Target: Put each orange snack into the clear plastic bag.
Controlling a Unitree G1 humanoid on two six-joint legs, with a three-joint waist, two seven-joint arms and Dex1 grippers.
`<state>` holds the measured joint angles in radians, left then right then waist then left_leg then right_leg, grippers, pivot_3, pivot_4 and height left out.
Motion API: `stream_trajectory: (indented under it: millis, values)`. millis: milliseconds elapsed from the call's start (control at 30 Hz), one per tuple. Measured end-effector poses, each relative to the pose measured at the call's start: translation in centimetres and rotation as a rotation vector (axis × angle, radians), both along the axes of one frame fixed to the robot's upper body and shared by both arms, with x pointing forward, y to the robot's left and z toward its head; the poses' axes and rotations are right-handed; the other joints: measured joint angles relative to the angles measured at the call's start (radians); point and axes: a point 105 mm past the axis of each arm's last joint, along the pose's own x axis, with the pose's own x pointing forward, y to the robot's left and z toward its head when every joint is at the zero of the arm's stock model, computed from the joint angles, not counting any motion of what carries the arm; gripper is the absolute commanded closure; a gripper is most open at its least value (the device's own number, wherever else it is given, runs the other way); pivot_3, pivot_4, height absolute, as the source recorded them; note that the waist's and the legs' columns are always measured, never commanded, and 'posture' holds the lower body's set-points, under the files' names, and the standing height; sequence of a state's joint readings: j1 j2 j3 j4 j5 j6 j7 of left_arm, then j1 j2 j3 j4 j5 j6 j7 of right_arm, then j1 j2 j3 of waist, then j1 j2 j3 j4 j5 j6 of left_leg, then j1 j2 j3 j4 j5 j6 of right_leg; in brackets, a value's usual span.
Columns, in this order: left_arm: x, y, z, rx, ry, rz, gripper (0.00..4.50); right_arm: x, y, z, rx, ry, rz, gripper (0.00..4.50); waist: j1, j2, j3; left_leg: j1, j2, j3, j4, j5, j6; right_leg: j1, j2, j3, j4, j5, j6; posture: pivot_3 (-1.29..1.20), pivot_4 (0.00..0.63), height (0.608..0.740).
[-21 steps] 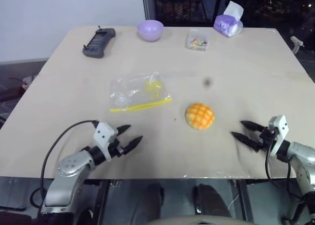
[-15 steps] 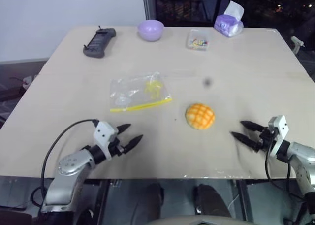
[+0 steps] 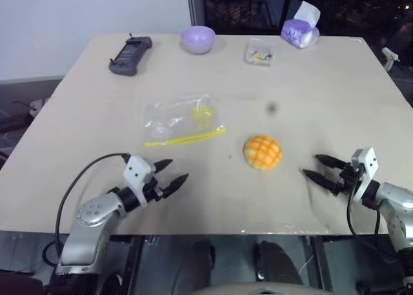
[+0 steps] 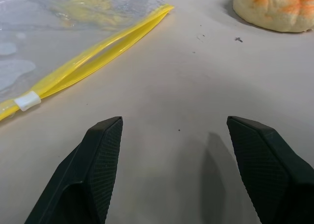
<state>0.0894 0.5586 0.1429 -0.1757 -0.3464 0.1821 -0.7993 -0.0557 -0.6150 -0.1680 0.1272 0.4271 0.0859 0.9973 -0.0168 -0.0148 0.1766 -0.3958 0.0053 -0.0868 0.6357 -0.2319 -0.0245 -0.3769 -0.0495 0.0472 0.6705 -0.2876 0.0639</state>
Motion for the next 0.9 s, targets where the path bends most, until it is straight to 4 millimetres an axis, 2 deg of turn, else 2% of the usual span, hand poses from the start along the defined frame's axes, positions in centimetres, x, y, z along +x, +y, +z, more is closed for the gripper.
stream_trajectory:
  millis: [333, 467, 633, 700, 800, 900]
  values:
    - [0.1, 0.0, 0.1, -0.002, -0.004, -0.001, 0.87, 0.1, 0.3, 0.1, -0.001, -0.001, 0.014, 1.05, 0.000, 0.000, 0.000, 0.000, 0.000, 0.000, 0.000, 0.000, 0.000, 0.000, 0.000, 0.000, 0.000, 0.000, 0.000, 0.00, 0.150, 0.740]
    - [0.4, 0.3, 0.8, -0.020, -0.022, 0.002, 0.87, -0.2, 2.0, 1.5, 0.002, -0.031, 0.091, 1.05, -0.001, 0.000, 0.000, 0.000, 0.000, 0.000, 0.000, 0.000, 0.000, 0.000, 0.000, 0.000, 0.000, 0.000, 0.000, 0.00, 0.150, 0.740]
    - [2.2, 3.3, 2.4, -0.067, -0.046, 0.105, 0.87, -1.0, 5.7, 5.6, 0.031, -0.121, 0.261, 1.05, -0.001, 0.000, 0.000, 0.000, 0.000, -0.001, 0.000, 0.000, 0.000, 0.000, 0.000, -0.001, 0.000, 0.000, 0.000, 0.00, 0.150, 0.740]
    - [2.6, 4.0, 2.5, -0.097, -0.034, 0.141, 0.87, -1.0, 6.0, 6.1, 0.027, -0.129, 0.274, 1.05, 0.000, 0.000, 0.001, -0.001, 0.000, -0.001, 0.000, 0.000, 0.000, 0.000, 0.000, -0.001, 0.000, 0.000, 0.000, 0.00, 0.150, 0.740]
    - [4.1, 6.0, 2.8, -0.154, -0.014, 0.257, 0.87, -0.7, 7.0, 7.4, 0.020, -0.159, 0.301, 1.05, 0.002, 0.000, 0.001, -0.001, 0.000, -0.003, 0.001, 0.000, 0.000, 0.000, 0.000, -0.002, 0.000, 0.000, 0.000, 0.00, 0.150, 0.740]
    - [5.2, 6.9, 3.4, -0.199, -0.011, 0.315, 0.87, -0.7, 7.4, 7.7, 0.021, -0.163, 0.309, 1.05, 0.003, 0.000, 0.001, -0.002, -0.001, -0.003, 0.001, 0.000, 0.000, 0.000, 0.000, -0.003, 0.000, 0.000, 0.000, 0.00, 0.150, 0.740]
